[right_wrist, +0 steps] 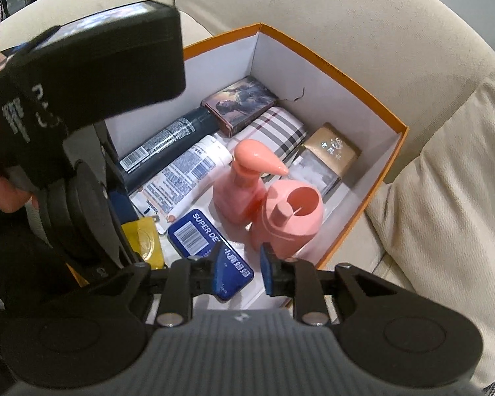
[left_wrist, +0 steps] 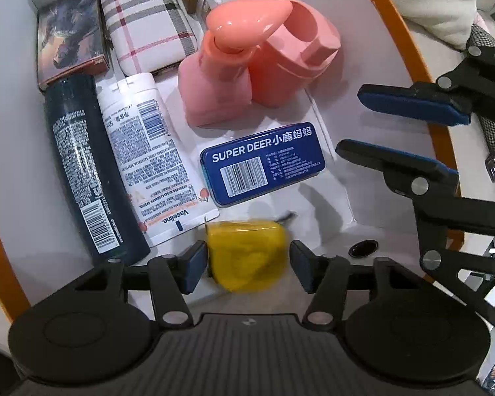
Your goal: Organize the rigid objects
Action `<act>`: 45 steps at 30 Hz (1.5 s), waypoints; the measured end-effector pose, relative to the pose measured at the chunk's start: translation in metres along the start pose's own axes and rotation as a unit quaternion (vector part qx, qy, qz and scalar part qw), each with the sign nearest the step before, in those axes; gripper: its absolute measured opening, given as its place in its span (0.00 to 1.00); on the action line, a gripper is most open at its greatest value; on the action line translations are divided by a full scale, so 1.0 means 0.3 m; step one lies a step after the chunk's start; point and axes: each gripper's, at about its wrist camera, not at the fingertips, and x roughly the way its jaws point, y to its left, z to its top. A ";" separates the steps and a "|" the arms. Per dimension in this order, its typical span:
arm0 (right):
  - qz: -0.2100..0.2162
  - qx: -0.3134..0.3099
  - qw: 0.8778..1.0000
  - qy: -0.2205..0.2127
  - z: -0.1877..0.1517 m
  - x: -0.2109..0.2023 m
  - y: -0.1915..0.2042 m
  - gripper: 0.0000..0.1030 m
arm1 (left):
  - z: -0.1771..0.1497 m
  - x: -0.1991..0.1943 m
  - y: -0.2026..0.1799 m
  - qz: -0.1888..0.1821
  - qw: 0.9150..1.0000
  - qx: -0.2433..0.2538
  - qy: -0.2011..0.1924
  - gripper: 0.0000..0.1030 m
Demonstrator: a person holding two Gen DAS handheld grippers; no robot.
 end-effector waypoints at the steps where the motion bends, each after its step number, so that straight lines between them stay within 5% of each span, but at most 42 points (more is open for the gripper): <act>1: -0.001 0.001 1.000 0.001 0.000 -0.002 0.001 0.26 | 0.002 0.001 0.000 0.001 1.000 0.000 -0.001 0.68; 8: -0.005 0.015 1.000 -0.001 0.005 -0.041 0.009 0.28 | -0.038 -0.119 -0.002 0.001 0.999 0.028 -0.039 0.72; 14: -0.013 0.070 0.997 -0.011 0.026 -0.115 0.018 0.34 | -0.124 -0.334 0.022 0.024 0.986 0.060 -0.152 0.72; 19: -0.021 0.133 0.990 -0.037 0.080 -0.197 0.068 0.35 | -0.252 -0.542 0.078 0.063 0.954 0.046 -0.288 0.72; 24: -0.049 0.211 0.974 -0.067 0.147 -0.257 0.170 0.44 | -0.441 -0.686 0.140 0.138 0.902 0.033 -0.408 0.77; 30: -0.079 0.266 0.950 -0.146 0.211 -0.344 0.335 0.52 | -0.633 -0.781 0.199 0.207 0.849 0.007 -0.487 0.85; 34: -0.108 0.292 0.930 -0.195 0.226 -0.395 0.469 0.65 | -0.714 -0.799 0.250 0.206 0.827 -0.032 -0.522 0.87; 37: -0.136 0.306 0.917 -0.218 0.218 -0.408 0.566 0.73 | -0.756 -0.789 0.281 0.202 0.820 -0.055 -0.532 0.88; 40: -0.165 0.318 0.904 -0.232 0.195 -0.404 0.651 0.82 | -0.782 -0.756 0.299 0.204 0.823 -0.064 -0.526 0.90; 42: -0.179 0.318 0.901 -0.235 0.180 -0.395 0.694 0.86 | -0.793 -0.726 0.306 0.213 0.829 -0.067 -0.512 1.00; 45: -0.191 0.319 0.899 -0.231 0.156 -0.382 0.731 0.93 | -0.811 -0.683 0.321 0.192 0.842 -0.077 -0.499 1.00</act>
